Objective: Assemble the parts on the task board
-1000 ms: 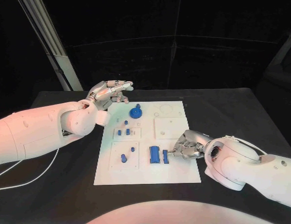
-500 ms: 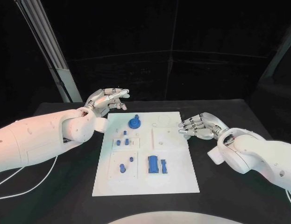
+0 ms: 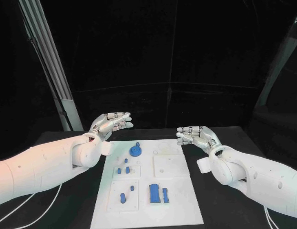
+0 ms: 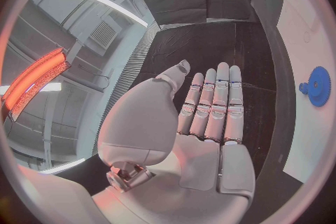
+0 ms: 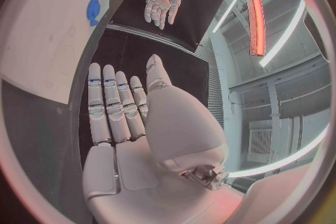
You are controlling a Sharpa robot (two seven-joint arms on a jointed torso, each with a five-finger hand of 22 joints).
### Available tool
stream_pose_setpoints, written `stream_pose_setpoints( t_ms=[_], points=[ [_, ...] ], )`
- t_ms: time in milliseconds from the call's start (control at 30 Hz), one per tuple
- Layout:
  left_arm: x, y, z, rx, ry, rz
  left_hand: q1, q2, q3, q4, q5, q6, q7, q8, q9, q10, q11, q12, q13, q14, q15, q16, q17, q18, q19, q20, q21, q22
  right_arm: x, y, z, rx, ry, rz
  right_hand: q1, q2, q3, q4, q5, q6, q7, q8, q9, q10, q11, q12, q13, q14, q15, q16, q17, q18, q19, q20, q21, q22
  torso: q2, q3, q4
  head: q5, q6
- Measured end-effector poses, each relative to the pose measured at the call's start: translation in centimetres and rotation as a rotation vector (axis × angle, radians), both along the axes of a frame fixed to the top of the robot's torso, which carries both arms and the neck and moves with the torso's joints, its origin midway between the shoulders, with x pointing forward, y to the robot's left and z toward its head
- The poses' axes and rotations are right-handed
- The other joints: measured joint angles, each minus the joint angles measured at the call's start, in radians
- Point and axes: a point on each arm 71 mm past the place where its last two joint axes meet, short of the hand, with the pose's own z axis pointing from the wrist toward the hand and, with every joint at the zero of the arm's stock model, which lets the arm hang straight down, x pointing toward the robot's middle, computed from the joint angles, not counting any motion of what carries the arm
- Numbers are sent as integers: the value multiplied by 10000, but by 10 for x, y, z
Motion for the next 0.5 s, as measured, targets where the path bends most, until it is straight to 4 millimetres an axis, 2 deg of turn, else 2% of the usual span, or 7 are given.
stream_pose_setpoints(
  t_ms=[67, 133, 200, 267, 300, 367, 500],
  points=[
    [0, -3, -2, -14, -74, 133, 0, 0, 0, 0, 0, 0, 0, -29, 0, -2, 0, -174, 0, 53, 53, -335, -127, 0, -55, 55, -157, -163, 3, -1, -2, 209, -15, -81, -80, 81, -40, -111, 0, 0, 0, 0, -75, -1, 1, 0, -7, -38, 38, 0, -135, 0, 37, 38, -183, -133, -51, 9, 9, 19, 128],
    [-1, -5, -4, -16, -98, 197, -200, 67, -65, 27, -2, -196, 30, -143, -42, -135, 5, -379, -39, -94, 70, -691, -260, 2, -318, 75, -349, -376, 5, 0, -3, 313, -21, -101, -495, 29, -12, -260, 0, -188, -33, -54, -186, -259, -25, -52, -51, -377, 67, -49, -257, 0, -133, 0, -439, -303, -73, 17, 12, 39, 182],
    [-1, -4, -4, -10, -80, 198, -1160, 170, -271, -14, -113, -879, -106, -260, -202, -854, -101, -574, -184, -805, -22, -969, -355, 1, -923, -106, -522, -591, 3, 0, -3, 302, -7, -81, -1559, -190, 156, -428, -83, -823, -170, -207, -359, -969, -140, -212, -194, -1153, -42, -207, -416, 0, -804, -168, -633, -427, -68, 17, 14, 40, 159],
    [-2, -4, -3, -37, -70, 203, -2089, 239, -460, -48, -193, -1541, -250, -356, -331, -1548, -217, -742, -301, -1494, -118, -1203, -471, -165, -1487, -275, -692, -789, 2, -1, -3, 256, 6, -73, -2568, -362, 304, -576, -160, -1444, -308, -328, -499, -1663, -263, -335, -315, -1905, -141, -324, -538, -19, -1444, -339, -811, -538, -56, 22, 35, 28, 143],
    [-2, -5, -3, -58, -64, 199, -2519, 266, -546, -67, -240, -1844, -317, -416, -380, -1867, -271, -818, -351, -1812, -161, -1306, -577, -227, -1750, -361, -756, -877, 2, 0, -2, 242, -3, -65, -3035, -433, 367, -636, -237, -1731, -363, -386, -554, -1985, -321, -382, -361, -2253, -188, -366, -588, -181, -1740, -421, -888, -589, -43, 30, 63, 12, 130],
    [-5, -8, -3, -121, -23, 167, -3490, 317, -743, -92, -472, -2540, -463, -519, -472, -2592, -390, -997, -435, -2532, -259, -1549, -815, -251, -2350, -551, -934, -1082, 1, 2, 2, 259, -48, -35, -4000, -553, 540, -703, -466, -2324, -497, -464, -646, -2647, -443, -464, -441, -2967, -284, -436, -668, -244, -2350, -584, -1050, -694, -20, 50, 128, -15, 108],
    [-14, -16, -2, -182, 71, 189, -4896, 369, -1035, -118, -821, -3550, -689, -746, -563, -3642, -568, -1251, -519, -3579, -640, -1900, -1077, -440, -3214, -817, -1173, -1377, -4, 12, 15, 375, -192, 27, -5556, -687, 803, -788, -779, -3283, -712, -516, -751, -3726, -635, -543, -535, -4123, -524, -501, -763, -398, -3332, -852, -1313, -860, 63, 119, 341, -78, 58]
  ],
)
